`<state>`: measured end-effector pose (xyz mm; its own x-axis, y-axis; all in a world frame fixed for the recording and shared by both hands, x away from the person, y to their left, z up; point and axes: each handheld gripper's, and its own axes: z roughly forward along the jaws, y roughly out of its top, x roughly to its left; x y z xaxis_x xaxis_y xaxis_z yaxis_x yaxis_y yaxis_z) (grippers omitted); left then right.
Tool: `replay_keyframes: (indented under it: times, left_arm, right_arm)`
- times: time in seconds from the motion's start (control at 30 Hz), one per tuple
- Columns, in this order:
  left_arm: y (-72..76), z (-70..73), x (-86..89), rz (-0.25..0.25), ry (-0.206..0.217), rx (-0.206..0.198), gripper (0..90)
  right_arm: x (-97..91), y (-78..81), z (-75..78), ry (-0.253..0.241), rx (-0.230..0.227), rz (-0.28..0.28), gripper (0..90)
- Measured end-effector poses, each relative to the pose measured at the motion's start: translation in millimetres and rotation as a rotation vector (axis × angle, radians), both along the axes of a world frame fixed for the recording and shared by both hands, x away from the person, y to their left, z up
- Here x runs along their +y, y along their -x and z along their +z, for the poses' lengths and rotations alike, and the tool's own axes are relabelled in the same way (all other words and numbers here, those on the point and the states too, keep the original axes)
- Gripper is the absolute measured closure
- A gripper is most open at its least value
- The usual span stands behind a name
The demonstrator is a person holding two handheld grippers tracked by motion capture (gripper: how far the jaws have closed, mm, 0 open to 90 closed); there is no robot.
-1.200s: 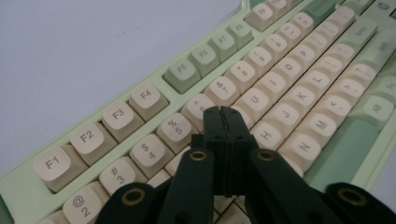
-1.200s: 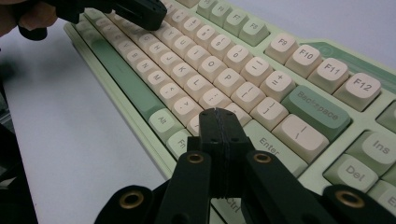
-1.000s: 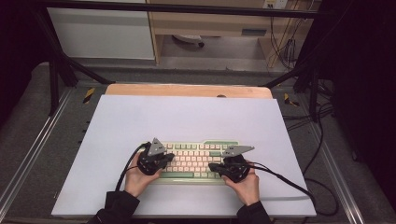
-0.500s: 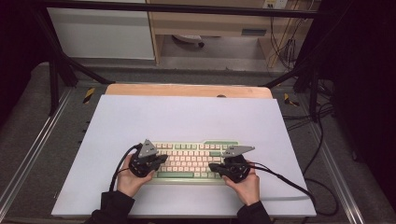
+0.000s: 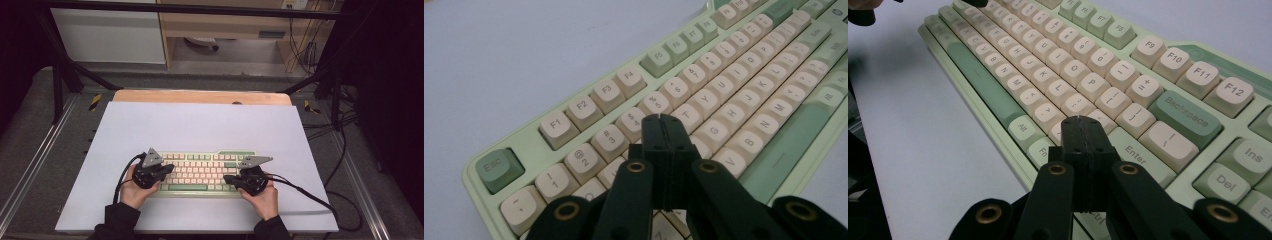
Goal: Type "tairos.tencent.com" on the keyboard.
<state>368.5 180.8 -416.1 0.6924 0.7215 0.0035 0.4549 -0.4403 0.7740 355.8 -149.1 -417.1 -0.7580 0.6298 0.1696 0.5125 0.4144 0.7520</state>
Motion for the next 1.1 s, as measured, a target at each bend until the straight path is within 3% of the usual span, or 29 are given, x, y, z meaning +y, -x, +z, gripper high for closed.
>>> replay_keyframes:
  times: [0.53,1.1]
  left_arm:
    - [-8.3,-6.7,-0.4,0.027,-0.016,0.007,89.7]
    - [-8.7,-11.9,-3.4,0.014,-0.035,0.013,89.8]
  right_arm:
    - [0.6,-0.5,-1.2,0.002,0.000,0.006,90.0]
    - [0.2,0.4,0.0,0.001,0.000,0.003,90.0]
